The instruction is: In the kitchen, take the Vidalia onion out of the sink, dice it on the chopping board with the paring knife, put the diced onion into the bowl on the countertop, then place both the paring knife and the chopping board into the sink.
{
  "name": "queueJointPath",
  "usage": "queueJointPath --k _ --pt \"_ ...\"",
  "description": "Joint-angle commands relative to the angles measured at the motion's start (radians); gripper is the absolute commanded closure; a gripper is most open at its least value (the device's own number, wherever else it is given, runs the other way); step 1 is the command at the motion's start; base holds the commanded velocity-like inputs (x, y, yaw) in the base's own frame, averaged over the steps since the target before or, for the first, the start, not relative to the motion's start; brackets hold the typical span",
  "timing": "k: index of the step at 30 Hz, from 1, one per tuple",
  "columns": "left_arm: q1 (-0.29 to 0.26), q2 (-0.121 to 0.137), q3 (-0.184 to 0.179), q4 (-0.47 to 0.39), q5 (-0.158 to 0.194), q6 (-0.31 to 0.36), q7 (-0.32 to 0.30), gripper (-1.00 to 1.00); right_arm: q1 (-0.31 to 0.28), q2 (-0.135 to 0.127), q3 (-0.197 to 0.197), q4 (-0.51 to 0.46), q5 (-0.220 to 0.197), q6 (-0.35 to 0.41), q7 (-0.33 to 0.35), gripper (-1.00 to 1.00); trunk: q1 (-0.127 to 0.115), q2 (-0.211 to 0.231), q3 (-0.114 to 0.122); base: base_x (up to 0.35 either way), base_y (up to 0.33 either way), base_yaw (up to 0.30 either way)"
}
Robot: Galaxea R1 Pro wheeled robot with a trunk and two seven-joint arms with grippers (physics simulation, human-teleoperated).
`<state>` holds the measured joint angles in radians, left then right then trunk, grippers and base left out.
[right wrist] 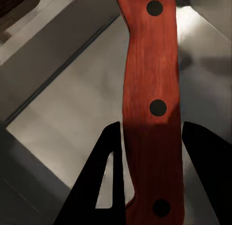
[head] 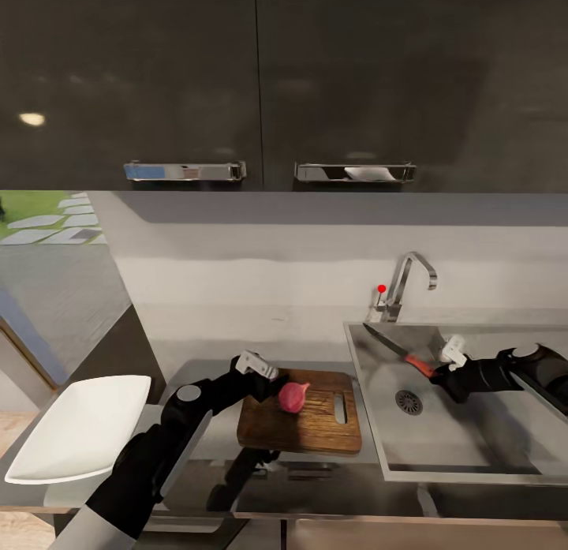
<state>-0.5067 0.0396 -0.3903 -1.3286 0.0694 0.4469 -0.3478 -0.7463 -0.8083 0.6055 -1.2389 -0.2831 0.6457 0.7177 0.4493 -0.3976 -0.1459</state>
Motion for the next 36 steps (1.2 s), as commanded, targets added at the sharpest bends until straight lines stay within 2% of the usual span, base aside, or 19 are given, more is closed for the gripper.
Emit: queueJointPath --k 1,2,5,8,11,13,16,19,21,26,28,29,30,36 --pt "-0.001 0.0 0.0 -0.004 0.007 0.009 0.002 -1.0 -0.002 0.011 0.003 -0.001 -0.007 0.006 -0.004 1.0 0.001 -0.002 -0.002 0.0 0.0 0.0" --pt "-0.001 0.001 0.0 -0.01 0.007 0.01 0.003 -1.0 -0.002 0.024 0.003 -0.001 -0.007 0.006 -0.005 1.0 0.001 -0.002 -0.002 0.0 0.0 0.0" --pt "-0.001 0.009 0.002 -0.014 0.007 0.012 0.003 -1.0 -0.002 0.034 0.002 -0.001 -0.007 0.006 -0.005 1.0 0.001 -0.002 -0.002 0.0 0.0 0.0" --pt "-0.001 0.041 0.0 -0.022 0.007 0.009 -0.005 -1.0 -0.002 0.04 0.002 -0.001 -0.007 0.006 -0.005 1.0 0.001 -0.002 -0.002 0.0 0.0 0.0" --pt "-0.001 0.062 0.0 -0.052 0.007 0.01 -0.013 -1.0 -0.002 0.042 0.002 -0.001 -0.008 0.005 -0.004 1.0 0.001 -0.002 -0.002 0.0 0.0 0.0" --pt "-0.001 0.088 -0.001 -0.07 0.008 0.012 -0.03 -1.0 -0.002 0.042 0.002 -0.001 -0.01 0.005 -0.004 1.0 0.001 -0.002 -0.002 0.0 0.0 0.0" --pt "0.0 0.119 -0.003 -0.077 0.009 0.011 -0.103 -1.0 -0.002 0.043 0.002 -0.001 -0.012 0.005 -0.004 1.0 0.001 -0.002 -0.002 0.0 0.0 0.0" --pt "0.0 0.144 -0.002 -0.078 0.009 0.005 -0.216 -1.0 -0.002 0.043 -0.001 -0.001 -0.013 0.005 -0.003 1.0 0.001 -0.002 -0.002 0.0 0.0 0.0" --pt "0.0 0.153 -0.002 -0.077 0.009 -0.003 -0.261 -1.0 -0.002 0.043 -0.006 -0.001 -0.013 0.005 -0.002 1.0 0.001 -0.002 -0.002 0.0 0.0 0.0" --pt "0.0 0.162 -0.002 -0.06 0.01 -0.034 -0.302 -1.0 -0.002 0.043 -0.021 -0.001 -0.014 0.005 0.0 1.0 0.001 -0.002 -0.002 0.0 0.0 0.0" --pt "0.0 0.163 -0.003 -0.032 0.01 -0.078 -0.308 -1.0 -0.002 0.043 -0.024 -0.001 -0.014 0.003 0.0 1.0 0.001 -0.002 -0.002 0.0 0.0 0.0" --pt "0.0 0.16 -0.002 0.001 0.01 -0.135 -0.31 -1.0 -0.002 0.043 -0.025 -0.001 -0.014 0.001 0.0 1.0 0.001 -0.002 -0.002 0.0 0.0 0.0" --pt "0.0 0.156 -0.002 0.013 0.01 -0.16 -0.31 -1.0 -0.002 0.043 -0.026 -0.001 -0.014 0.0 0.0 1.0 0.001 -0.002 -0.002 0.0 0.0 0.0" --pt "0.0 0.142 -0.002 0.08 0.009 -0.203 -0.309 -1.0 -0.002 0.043 -0.057 -0.008 -0.016 -0.004 0.002 1.0 0.001 -0.002 -0.002 0.0 0.0 0.0"
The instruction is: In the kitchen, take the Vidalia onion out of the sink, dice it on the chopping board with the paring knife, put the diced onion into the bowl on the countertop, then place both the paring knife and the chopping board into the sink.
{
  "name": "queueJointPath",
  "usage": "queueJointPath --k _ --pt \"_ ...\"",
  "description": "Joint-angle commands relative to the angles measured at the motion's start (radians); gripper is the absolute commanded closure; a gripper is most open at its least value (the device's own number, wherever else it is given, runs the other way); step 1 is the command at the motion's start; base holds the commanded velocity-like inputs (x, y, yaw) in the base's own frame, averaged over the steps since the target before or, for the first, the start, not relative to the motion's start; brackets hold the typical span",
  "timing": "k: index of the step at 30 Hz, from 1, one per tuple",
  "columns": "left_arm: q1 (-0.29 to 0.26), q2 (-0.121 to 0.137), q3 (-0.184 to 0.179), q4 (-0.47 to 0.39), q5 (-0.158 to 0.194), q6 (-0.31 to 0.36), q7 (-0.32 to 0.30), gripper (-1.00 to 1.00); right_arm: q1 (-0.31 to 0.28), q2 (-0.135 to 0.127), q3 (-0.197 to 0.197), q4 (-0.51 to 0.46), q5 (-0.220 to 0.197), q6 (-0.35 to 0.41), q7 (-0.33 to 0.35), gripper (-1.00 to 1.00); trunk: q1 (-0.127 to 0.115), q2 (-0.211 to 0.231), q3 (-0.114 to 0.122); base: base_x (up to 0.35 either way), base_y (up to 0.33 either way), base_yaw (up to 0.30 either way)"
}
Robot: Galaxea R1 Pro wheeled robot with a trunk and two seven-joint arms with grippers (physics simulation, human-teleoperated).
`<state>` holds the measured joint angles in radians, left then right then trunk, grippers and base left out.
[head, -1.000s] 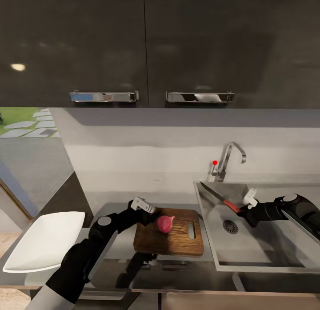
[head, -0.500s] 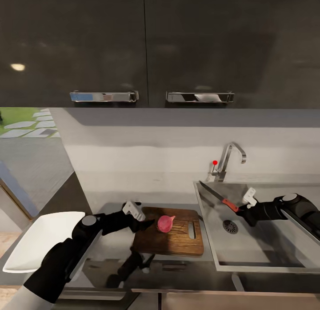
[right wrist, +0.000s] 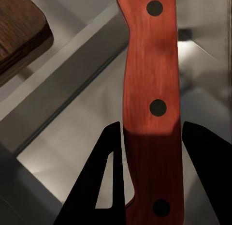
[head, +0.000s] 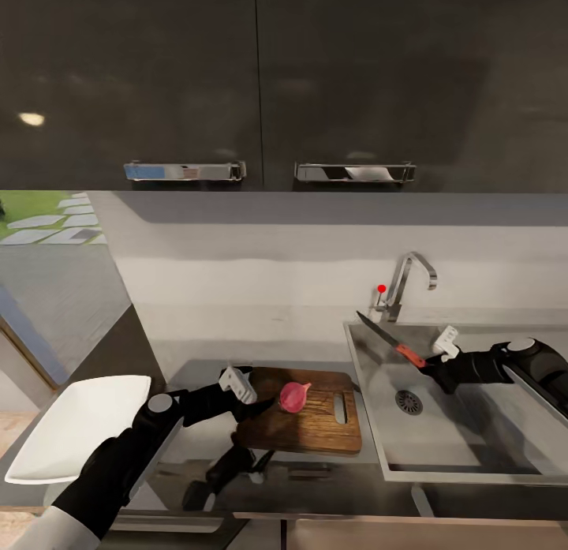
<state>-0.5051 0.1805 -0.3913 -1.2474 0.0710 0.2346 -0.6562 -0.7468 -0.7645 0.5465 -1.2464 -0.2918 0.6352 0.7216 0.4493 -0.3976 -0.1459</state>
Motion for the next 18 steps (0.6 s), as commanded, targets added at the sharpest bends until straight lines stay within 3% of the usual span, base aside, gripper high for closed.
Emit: queueJointPath --k 1,10,13,14,15,18 --pt "-0.001 -0.001 -0.001 0.006 0.008 0.007 -0.001 -1.0 -0.002 0.0 -0.002 -0.001 -0.008 0.006 -0.001 1.0 0.001 -0.002 -0.002 0.0 0.0 0.0" --pt "-0.001 -0.058 -0.001 0.051 0.008 0.002 -0.001 -1.0 -0.002 0.078 -0.007 -0.005 -0.009 -0.052 -0.002 1.0 0.001 -0.002 -0.002 0.0 0.0 0.0" --pt "-0.001 -0.074 -0.001 0.056 0.008 0.0 -0.002 -1.0 -0.001 0.129 -0.002 -0.014 -0.008 -0.061 -0.005 1.0 0.001 -0.002 -0.002 0.0 0.0 0.0" --pt "-0.001 -0.077 -0.001 0.056 0.007 0.0 -0.003 -1.0 -0.002 0.167 0.053 -0.024 -0.004 -0.06 -0.014 1.0 0.001 -0.002 -0.002 0.0 0.0 0.0" --pt "-0.001 -0.077 -0.001 0.055 0.007 0.0 -0.003 -1.0 -0.002 0.175 0.071 -0.026 -0.003 -0.061 -0.016 1.0 0.001 -0.002 -0.002 0.0 0.0 0.0" --pt "-0.001 -0.077 -0.001 0.054 0.007 0.0 -0.005 -1.0 -0.002 0.183 0.079 -0.028 -0.002 -0.061 -0.018 1.0 0.001 -0.002 -0.002 0.0 0.0 0.0"
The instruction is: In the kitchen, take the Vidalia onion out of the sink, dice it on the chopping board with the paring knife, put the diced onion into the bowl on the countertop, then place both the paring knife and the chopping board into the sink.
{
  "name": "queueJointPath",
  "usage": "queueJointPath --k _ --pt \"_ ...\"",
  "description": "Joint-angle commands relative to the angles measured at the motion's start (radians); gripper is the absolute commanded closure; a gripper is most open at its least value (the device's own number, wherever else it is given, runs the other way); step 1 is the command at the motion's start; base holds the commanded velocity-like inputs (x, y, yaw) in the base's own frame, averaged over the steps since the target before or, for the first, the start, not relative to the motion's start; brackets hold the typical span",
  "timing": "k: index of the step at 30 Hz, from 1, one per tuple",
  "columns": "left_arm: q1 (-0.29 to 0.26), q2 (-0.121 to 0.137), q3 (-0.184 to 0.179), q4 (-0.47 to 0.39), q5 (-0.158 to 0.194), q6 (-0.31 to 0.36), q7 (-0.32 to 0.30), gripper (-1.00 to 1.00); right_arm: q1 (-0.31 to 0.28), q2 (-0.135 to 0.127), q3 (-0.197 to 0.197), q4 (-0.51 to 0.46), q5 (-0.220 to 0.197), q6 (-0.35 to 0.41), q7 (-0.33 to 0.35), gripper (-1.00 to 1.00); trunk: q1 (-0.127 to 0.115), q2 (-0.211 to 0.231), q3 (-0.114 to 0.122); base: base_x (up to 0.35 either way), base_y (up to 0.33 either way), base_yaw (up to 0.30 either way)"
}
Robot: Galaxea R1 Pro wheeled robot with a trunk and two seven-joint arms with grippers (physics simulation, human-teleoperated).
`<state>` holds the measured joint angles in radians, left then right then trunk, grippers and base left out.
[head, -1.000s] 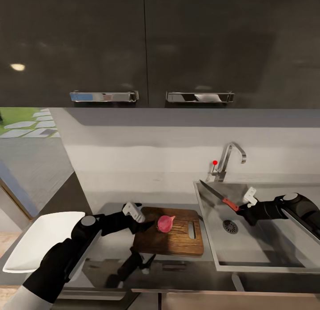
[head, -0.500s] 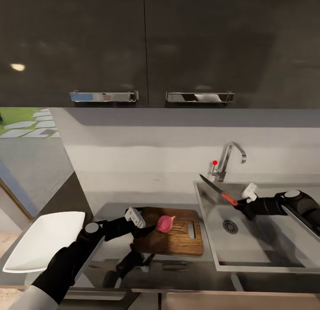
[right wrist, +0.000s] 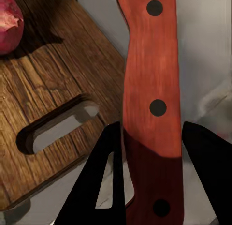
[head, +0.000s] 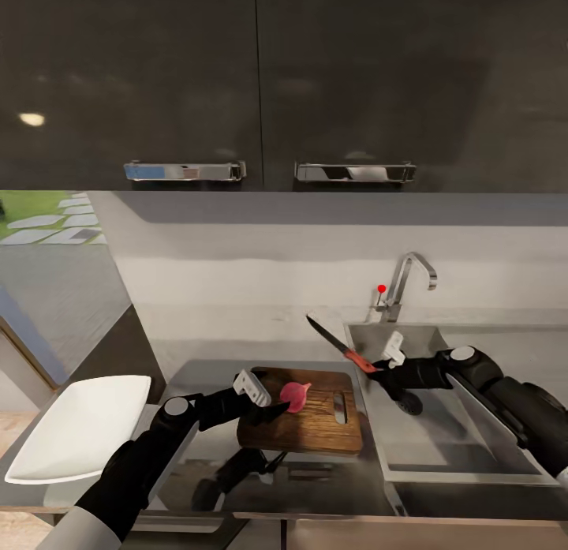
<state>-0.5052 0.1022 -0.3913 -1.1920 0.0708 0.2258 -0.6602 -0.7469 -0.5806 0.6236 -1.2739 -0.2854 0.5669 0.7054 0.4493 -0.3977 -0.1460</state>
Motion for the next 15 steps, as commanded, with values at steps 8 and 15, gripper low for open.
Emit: queueJointPath --k 8,15 --pt "-0.001 0.001 -0.001 -0.001 0.007 0.009 -0.007 -1.0 -0.002 0.005 -0.097 -0.005 -0.008 0.004 0.002 1.0 0.001 -0.002 -0.002 0.0 0.0 0.0" --pt "0.016 0.002 0.016 -0.018 0.017 0.012 -0.012 -1.0 0.015 -0.012 -0.123 -0.022 -0.024 0.009 0.013 1.0 0.001 -0.002 -0.002 0.0 0.0 0.0"
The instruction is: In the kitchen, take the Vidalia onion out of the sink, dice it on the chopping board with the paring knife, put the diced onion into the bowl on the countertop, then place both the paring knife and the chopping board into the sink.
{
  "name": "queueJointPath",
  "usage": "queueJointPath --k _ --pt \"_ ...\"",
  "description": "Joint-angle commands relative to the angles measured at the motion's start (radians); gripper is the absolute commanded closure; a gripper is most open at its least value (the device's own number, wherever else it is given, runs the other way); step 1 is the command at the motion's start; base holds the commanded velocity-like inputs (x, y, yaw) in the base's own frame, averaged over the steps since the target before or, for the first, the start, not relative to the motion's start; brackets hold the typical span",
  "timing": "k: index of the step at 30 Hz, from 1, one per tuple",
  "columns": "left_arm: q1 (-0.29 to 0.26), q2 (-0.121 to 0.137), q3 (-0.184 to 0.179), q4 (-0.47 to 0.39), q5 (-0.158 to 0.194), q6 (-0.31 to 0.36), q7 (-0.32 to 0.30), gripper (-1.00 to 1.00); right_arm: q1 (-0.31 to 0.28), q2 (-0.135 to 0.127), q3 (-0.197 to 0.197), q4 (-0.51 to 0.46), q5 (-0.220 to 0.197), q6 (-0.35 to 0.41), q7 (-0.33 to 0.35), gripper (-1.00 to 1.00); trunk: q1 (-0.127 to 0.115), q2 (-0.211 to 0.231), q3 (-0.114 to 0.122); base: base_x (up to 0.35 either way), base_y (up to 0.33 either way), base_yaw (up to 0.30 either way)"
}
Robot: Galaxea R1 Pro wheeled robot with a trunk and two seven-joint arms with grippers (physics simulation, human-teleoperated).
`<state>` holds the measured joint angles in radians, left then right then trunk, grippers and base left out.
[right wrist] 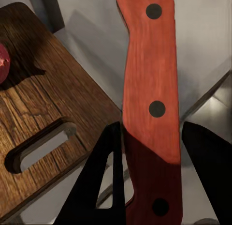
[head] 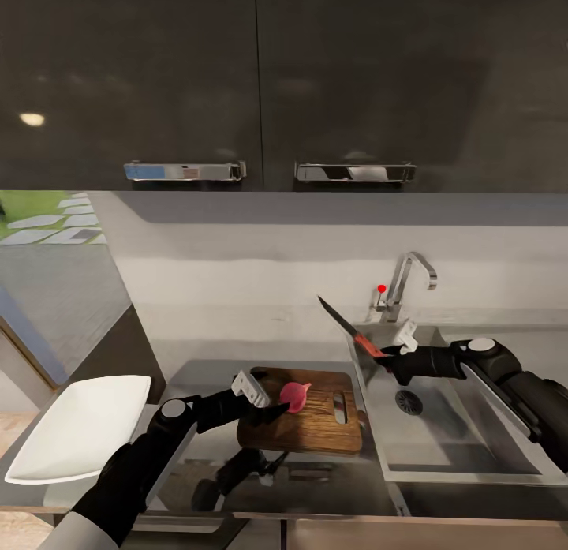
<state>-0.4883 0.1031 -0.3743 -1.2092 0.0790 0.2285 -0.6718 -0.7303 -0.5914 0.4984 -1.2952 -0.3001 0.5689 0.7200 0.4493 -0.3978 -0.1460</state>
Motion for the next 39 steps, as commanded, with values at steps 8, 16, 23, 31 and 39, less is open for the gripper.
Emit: queueJointPath --k 8,16,23,31,39 --pt "0.016 0.011 0.034 -0.046 0.012 0.041 -0.022 -1.0 -0.039 0.022 -0.004 -0.039 -0.023 0.04 -0.007 1.0 0.001 -0.002 -0.002 0.0 0.0 0.0" --pt "-0.005 0.034 0.079 -0.09 0.009 0.085 -0.067 -1.0 -0.064 0.067 -0.049 -0.039 -0.022 0.084 -0.052 1.0 0.001 -0.002 -0.002 0.0 0.0 0.0" --pt "-0.018 0.063 0.118 -0.129 0.008 0.124 -0.106 -1.0 -0.064 0.083 -0.088 -0.041 -0.026 0.123 -0.091 1.0 0.001 -0.002 -0.002 0.0 0.0 0.0" --pt "-0.019 0.093 0.242 -0.374 0.008 0.417 -0.223 -1.0 -0.064 0.084 -0.105 -0.042 -0.027 0.183 0.029 1.0 0.001 -0.002 -0.002 0.0 0.0 0.0" --pt "-0.019 0.099 0.244 -0.374 0.008 0.417 -0.228 -1.0 -0.064 0.084 -0.104 -0.042 -0.025 0.182 0.056 1.0 0.001 -0.002 -0.002 0.0 0.0 0.0"
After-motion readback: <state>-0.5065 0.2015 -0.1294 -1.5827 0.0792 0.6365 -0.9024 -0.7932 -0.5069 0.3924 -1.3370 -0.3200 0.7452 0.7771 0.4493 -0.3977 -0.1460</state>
